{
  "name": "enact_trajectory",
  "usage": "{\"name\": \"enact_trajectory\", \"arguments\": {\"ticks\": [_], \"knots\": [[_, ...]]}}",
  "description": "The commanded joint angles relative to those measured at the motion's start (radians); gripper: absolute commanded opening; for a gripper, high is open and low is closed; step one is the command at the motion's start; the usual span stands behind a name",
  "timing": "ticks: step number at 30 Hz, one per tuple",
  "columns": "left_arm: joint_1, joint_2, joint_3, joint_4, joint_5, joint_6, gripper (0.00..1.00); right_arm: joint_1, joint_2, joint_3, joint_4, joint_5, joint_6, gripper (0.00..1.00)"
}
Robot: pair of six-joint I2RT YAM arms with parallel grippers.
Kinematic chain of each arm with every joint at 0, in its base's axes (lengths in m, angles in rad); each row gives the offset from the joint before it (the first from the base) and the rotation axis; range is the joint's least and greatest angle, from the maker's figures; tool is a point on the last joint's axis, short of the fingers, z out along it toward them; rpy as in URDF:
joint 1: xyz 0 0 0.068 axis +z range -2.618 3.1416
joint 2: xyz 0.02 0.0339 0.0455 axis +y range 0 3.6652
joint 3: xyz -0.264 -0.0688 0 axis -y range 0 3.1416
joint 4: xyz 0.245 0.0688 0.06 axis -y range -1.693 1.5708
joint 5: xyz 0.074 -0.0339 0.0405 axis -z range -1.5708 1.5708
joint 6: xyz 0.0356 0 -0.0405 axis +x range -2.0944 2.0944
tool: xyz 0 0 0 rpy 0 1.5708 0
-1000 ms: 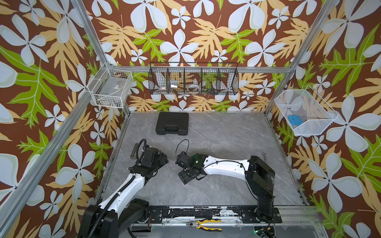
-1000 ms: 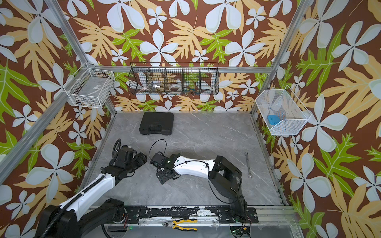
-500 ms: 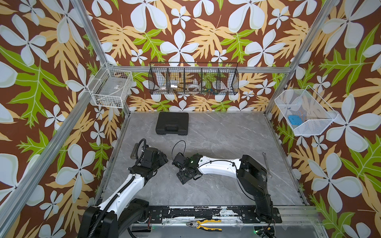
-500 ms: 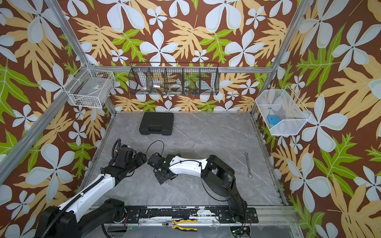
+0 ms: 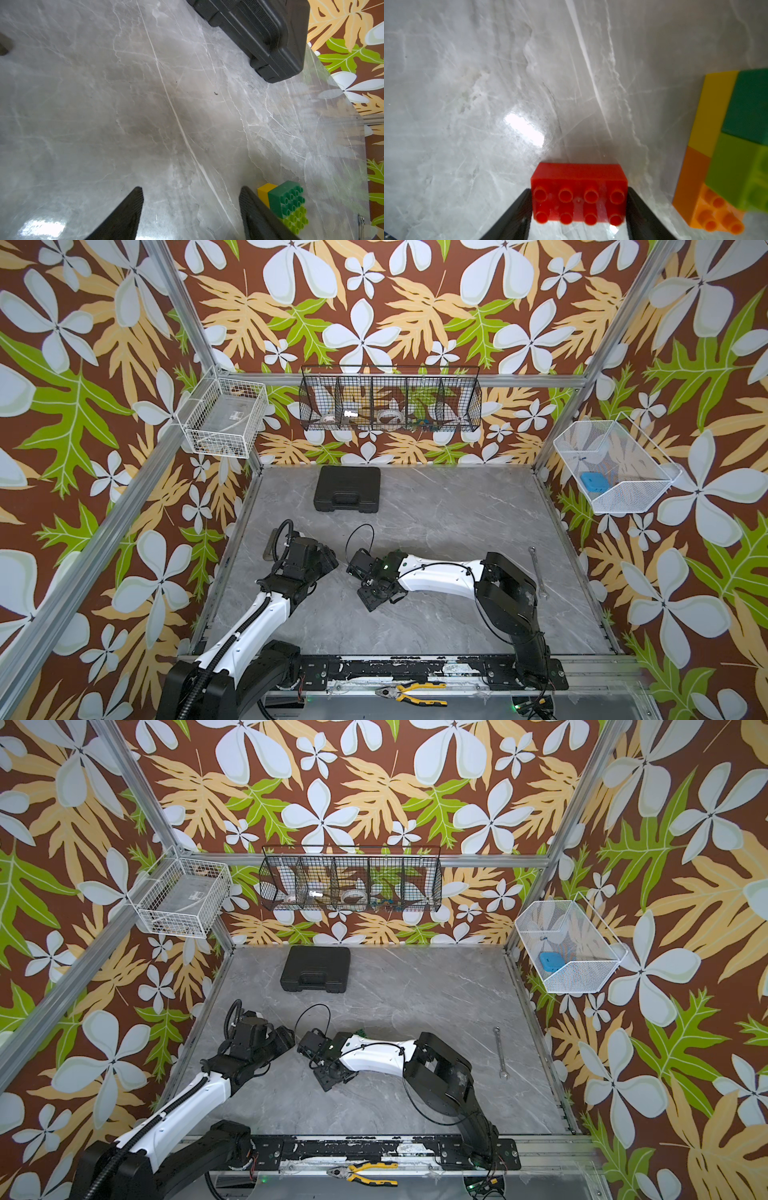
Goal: Assemble a rectangle with lego
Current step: Pick up the lego brick from the center of the board.
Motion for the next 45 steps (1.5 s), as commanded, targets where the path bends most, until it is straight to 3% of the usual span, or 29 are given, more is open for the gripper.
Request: {"name": "enact_trajectory", "arguments": {"ticks": [1, 14, 26, 39, 45], "knots": [[-0.001, -0.003, 0.006, 0.011, -0.015, 0.006, 0.75, 0.0, -0.002, 0.009, -0.022, 0.018, -0.01, 0.66], [0.0, 0.001, 0.07, -0.036, -0.109, 0.051, 0.82, 0.003, 0.003, -0.01, -0.004, 0.019, -0.02, 0.64], [0.003, -0.068, 0.06, -0.033, -0.208, 0.065, 0.96, 0.001, -0.033, 0.0, 0.007, 0.011, -0.046, 0.52], [0.0, -0.112, 0.06, -0.011, -0.166, 0.121, 0.81, -0.01, -0.148, 0.048, -0.027, -0.115, -0.052, 0.46], [-0.021, -0.105, 0.063, 0.013, -0.122, 0.088, 0.77, -0.079, -0.265, -0.02, -0.022, -0.178, -0.016, 0.44]]}}
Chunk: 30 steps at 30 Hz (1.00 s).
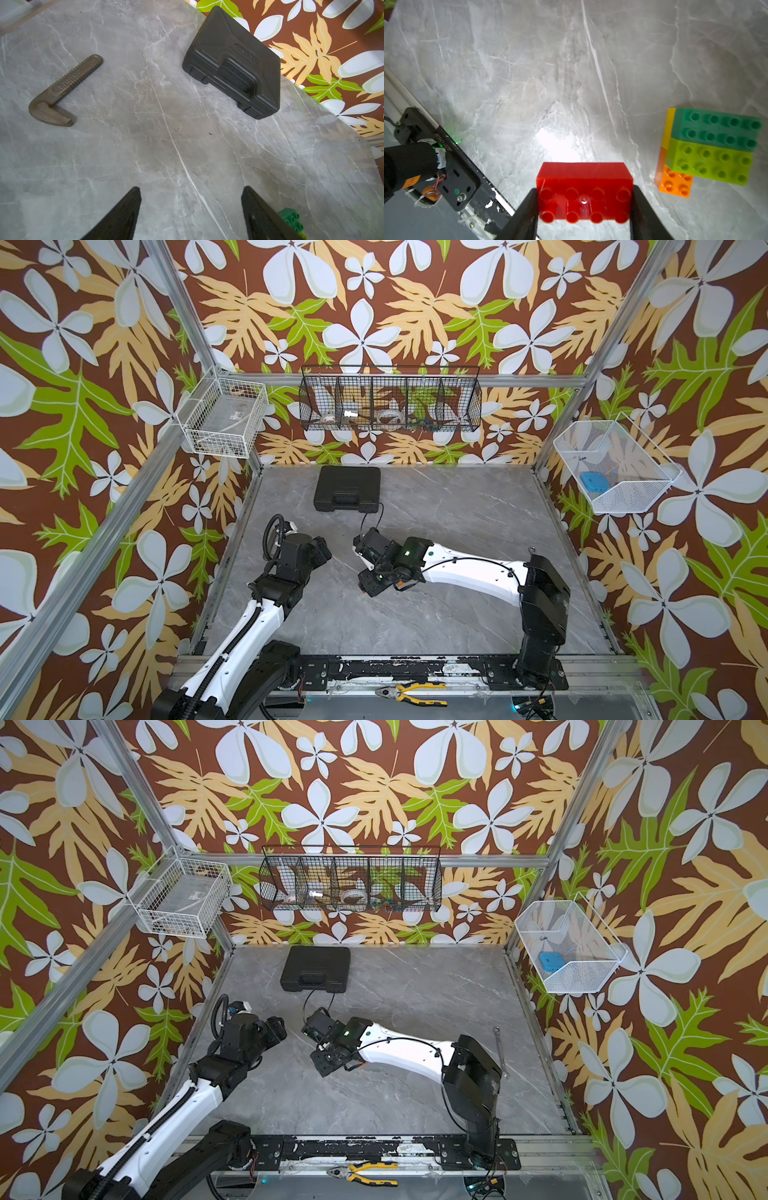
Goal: Assemble a rectangle with lego
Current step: Pick up the lego brick from the center of the board, then assemble the lego brick with the lego brick.
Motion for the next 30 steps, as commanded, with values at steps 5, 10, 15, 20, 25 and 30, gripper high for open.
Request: {"name": "enact_trajectory", "arguments": {"ticks": [5, 10, 15, 20, 25, 30], "knots": [[-0.144, 0.058, 0.043, 0.046, -0.022, -0.027, 0.76, -0.112, -0.159, -0.102, -0.034, -0.055, 0.034, 0.43], [-0.317, 0.183, 0.074, 0.126, -0.017, -0.058, 0.75, -0.242, -0.296, -0.256, -0.033, -0.068, -0.003, 0.43], [-0.447, 0.307, 0.058, 0.243, 0.067, -0.12, 0.74, -0.322, -0.372, -0.375, 0.017, -0.071, -0.041, 0.42], [-0.535, 0.378, 0.026, 0.324, 0.144, -0.135, 0.74, -0.306, -0.338, -0.397, 0.02, -0.013, -0.061, 0.41], [-0.537, 0.388, -0.02, 0.331, 0.166, -0.139, 0.74, -0.255, -0.263, -0.359, 0.012, 0.059, -0.086, 0.4], [-0.534, 0.378, -0.05, 0.321, 0.119, -0.165, 0.73, -0.22, -0.189, -0.323, 0.032, 0.075, -0.104, 0.39]]}}
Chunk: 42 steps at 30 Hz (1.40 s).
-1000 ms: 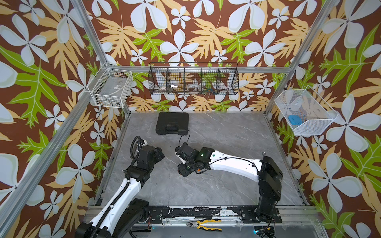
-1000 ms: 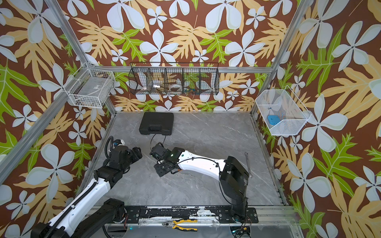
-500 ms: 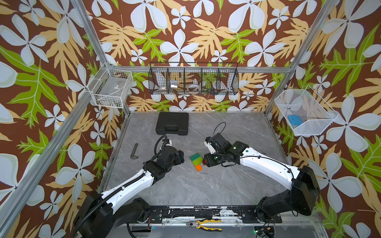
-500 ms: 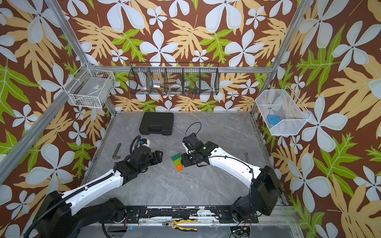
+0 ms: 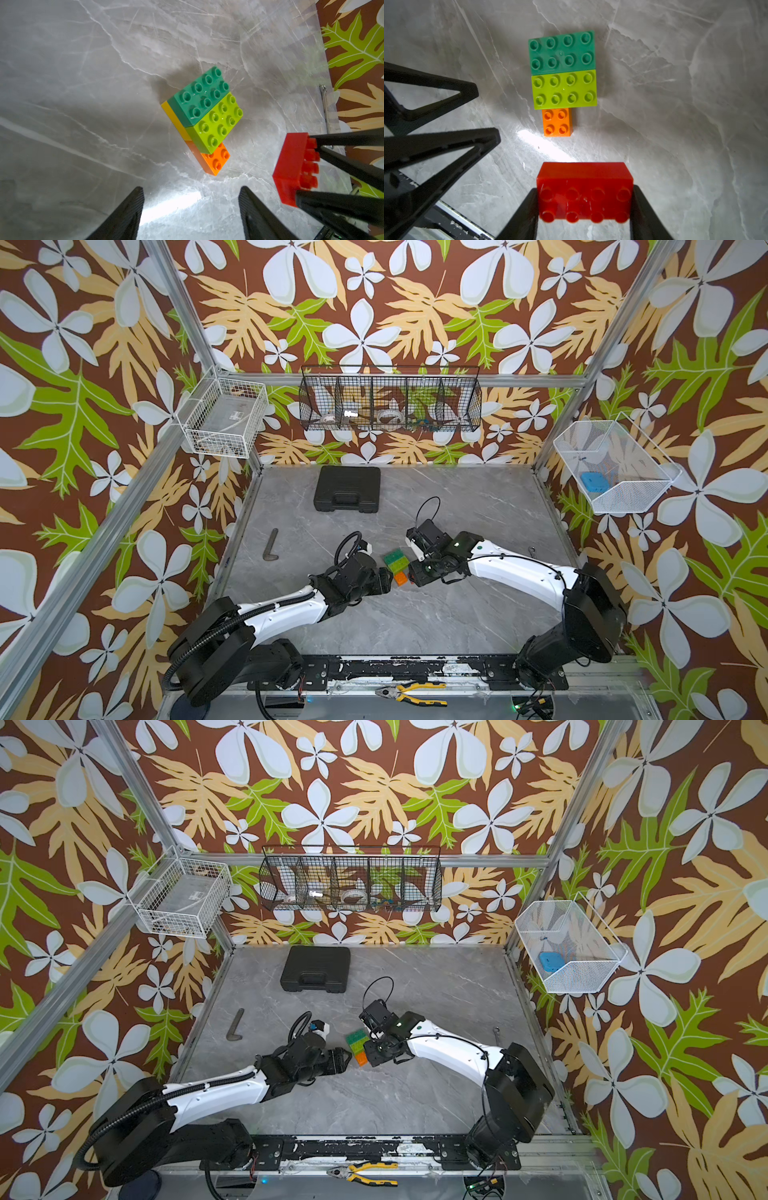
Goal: Assemble a rectangle with lego
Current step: Assemble the lego brick with the lego brick.
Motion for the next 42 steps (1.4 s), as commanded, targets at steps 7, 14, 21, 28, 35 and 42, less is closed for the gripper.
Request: {"name": "enact_trajectory", "arguments": {"ticks": [7, 14, 21, 28, 35, 42], "knots": [[0.044, -0.017, -0.03, 0.044, -0.001, -0.027, 0.68, 0.049, 0.105, 0.086, -0.01, 0.061, -0.101, 0.37], [0.073, -0.042, -0.056, 0.063, 0.006, -0.02, 0.66, 0.051, 0.126, 0.097, -0.016, 0.046, -0.14, 0.36], [0.073, -0.018, -0.05, 0.077, 0.02, -0.03, 0.65, 0.051, 0.145, 0.102, 0.003, 0.037, -0.142, 0.35], [0.073, -0.012, -0.047, 0.063, 0.022, -0.025, 0.65, 0.051, 0.163, 0.108, 0.02, 0.032, -0.136, 0.35], [0.073, -0.018, -0.047, 0.05, 0.016, -0.015, 0.65, 0.051, 0.181, 0.121, 0.017, 0.037, -0.13, 0.35], [0.073, -0.019, -0.051, 0.047, 0.02, -0.012, 0.66, 0.051, 0.199, 0.135, 0.01, 0.046, -0.116, 0.34]]}}
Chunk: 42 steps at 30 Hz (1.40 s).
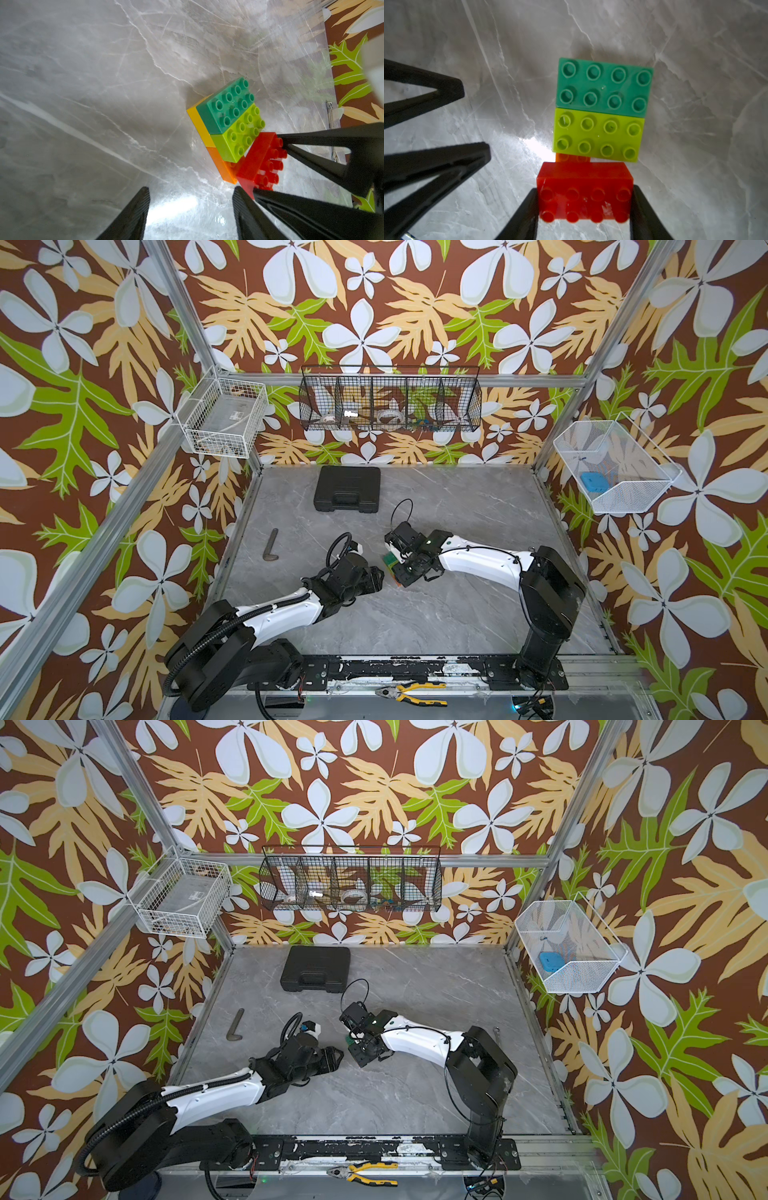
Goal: Assemble a rectangle with lego
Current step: Assemble the lego brick with the lego brick.
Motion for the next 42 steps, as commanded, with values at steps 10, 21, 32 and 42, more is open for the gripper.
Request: {"name": "enact_trajectory", "arguments": {"ticks": [10, 21, 32, 42], "knots": [[0.003, -0.005, -0.005, 0.005, 0.003, 0.004, 0.66, 0.002, 0.019, 0.015, -0.009, 0.019, 0.022, 0.34], [0.003, 0.001, -0.008, 0.018, 0.006, 0.002, 0.66, 0.001, 0.04, 0.033, -0.02, 0.041, 0.033, 0.34], [0.003, 0.004, -0.011, 0.027, 0.015, 0.001, 0.66, 0.001, 0.045, 0.025, -0.023, 0.057, 0.033, 0.34], [0.003, 0.001, -0.017, 0.029, 0.012, -0.001, 0.66, 0.001, 0.055, 0.052, -0.038, 0.06, 0.033, 0.33]]}}
